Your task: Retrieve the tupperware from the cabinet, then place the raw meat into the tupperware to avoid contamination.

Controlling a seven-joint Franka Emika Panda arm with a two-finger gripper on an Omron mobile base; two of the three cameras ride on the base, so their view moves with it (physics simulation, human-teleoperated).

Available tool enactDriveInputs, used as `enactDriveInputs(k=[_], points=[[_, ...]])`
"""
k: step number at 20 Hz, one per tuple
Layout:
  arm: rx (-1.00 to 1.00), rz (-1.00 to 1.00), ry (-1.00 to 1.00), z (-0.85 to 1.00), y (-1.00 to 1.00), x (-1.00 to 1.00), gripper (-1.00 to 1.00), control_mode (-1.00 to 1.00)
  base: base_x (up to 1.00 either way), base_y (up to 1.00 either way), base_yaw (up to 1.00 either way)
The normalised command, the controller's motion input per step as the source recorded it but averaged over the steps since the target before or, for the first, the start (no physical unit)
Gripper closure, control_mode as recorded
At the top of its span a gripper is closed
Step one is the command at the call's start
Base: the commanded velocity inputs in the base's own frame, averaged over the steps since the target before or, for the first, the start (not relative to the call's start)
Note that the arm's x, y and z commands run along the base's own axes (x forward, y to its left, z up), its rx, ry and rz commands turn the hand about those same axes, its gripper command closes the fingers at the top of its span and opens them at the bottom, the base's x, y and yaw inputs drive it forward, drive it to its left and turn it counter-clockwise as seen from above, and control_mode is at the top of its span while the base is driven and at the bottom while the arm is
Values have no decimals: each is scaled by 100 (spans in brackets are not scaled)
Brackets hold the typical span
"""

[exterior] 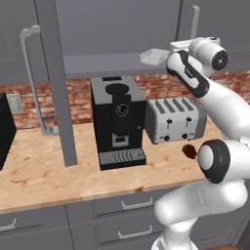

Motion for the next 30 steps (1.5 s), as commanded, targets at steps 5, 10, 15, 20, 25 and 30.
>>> enactDriveInputs(k=[5, 10, 15, 20, 25, 30], points=[[0, 0, 4, 0, 0, 24, 100, -100, 0, 0, 0], [0, 0, 5, 0, 0, 25, 100, -100, 0, 0, 0], [0, 0, 4, 0, 0, 19, 100, -100, 0, 0, 0], [0, 0, 2, 0, -2, 6, 100, -100, 0, 0, 0], [0, 0, 1, 0, -9, 10, 100, -100, 0, 0, 0], [0, 0, 0, 0, 0, 2, 100, -100, 0, 0, 0]])
